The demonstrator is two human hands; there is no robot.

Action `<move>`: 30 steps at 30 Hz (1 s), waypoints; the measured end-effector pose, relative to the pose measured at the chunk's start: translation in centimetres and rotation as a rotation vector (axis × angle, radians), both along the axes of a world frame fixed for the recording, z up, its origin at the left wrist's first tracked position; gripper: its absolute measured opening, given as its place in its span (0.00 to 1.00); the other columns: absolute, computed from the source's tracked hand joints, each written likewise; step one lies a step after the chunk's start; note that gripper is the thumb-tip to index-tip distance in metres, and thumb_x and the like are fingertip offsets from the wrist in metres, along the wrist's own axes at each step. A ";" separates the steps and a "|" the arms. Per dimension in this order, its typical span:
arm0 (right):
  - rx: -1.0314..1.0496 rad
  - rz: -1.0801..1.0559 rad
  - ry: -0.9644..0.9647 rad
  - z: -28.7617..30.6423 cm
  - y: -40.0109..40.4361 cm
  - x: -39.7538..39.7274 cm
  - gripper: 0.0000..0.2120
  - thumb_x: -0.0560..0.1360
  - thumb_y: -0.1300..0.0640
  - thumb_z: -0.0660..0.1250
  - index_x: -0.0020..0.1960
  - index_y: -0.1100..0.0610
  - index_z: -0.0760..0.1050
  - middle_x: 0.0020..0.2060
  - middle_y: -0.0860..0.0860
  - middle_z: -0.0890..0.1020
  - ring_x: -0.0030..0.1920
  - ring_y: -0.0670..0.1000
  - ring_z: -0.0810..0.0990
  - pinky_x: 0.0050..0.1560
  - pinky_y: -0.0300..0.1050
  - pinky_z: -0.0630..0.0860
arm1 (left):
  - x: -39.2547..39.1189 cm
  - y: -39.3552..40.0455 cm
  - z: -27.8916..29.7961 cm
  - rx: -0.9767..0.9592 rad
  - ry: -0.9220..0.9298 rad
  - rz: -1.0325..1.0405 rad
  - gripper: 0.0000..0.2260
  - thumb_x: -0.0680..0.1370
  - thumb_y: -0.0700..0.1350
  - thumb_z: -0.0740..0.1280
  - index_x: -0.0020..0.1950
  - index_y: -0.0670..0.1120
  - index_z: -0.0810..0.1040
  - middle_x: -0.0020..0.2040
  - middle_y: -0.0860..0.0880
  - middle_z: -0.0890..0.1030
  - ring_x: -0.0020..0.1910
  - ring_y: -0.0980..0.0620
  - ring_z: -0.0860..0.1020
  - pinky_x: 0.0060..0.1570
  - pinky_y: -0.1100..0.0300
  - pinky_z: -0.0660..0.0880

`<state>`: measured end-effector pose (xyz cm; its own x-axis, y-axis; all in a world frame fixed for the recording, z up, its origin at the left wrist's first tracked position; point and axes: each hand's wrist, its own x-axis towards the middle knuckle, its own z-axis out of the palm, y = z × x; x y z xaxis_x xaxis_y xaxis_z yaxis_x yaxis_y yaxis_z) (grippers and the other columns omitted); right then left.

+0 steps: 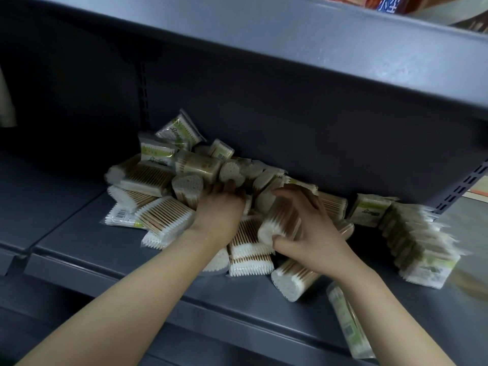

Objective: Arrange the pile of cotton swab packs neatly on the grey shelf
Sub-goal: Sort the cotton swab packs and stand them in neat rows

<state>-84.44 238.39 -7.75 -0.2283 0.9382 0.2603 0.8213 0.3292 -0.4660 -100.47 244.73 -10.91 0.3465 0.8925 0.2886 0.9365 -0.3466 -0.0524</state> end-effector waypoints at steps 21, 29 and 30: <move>-0.054 -0.039 0.114 -1.0 -0.2 -1.3 0.44 0.65 0.52 0.69 0.74 0.46 0.49 0.71 0.45 0.59 0.70 0.43 0.55 0.59 0.34 0.55 | -1.8 -3.6 2.9 0.337 -0.144 0.016 0.19 0.53 0.32 0.72 0.43 0.38 0.81 0.42 0.39 0.79 0.30 0.41 0.77 0.25 0.60 0.69; 0.005 -0.111 0.190 -2.6 1.4 -2.4 0.37 0.67 0.55 0.68 0.72 0.51 0.57 0.69 0.52 0.65 0.68 0.53 0.64 0.62 0.44 0.65 | -2.5 -5.5 2.3 0.355 -0.195 0.011 0.22 0.51 0.32 0.74 0.44 0.37 0.81 0.39 0.38 0.78 0.30 0.40 0.76 0.30 0.57 0.73; 0.020 -0.105 0.201 -2.7 1.3 -2.4 0.36 0.66 0.54 0.68 0.72 0.51 0.59 0.68 0.52 0.66 0.68 0.52 0.64 0.62 0.44 0.65 | -2.4 -5.8 2.3 0.363 -0.196 0.013 0.20 0.52 0.32 0.74 0.43 0.38 0.82 0.38 0.39 0.78 0.30 0.40 0.76 0.30 0.58 0.73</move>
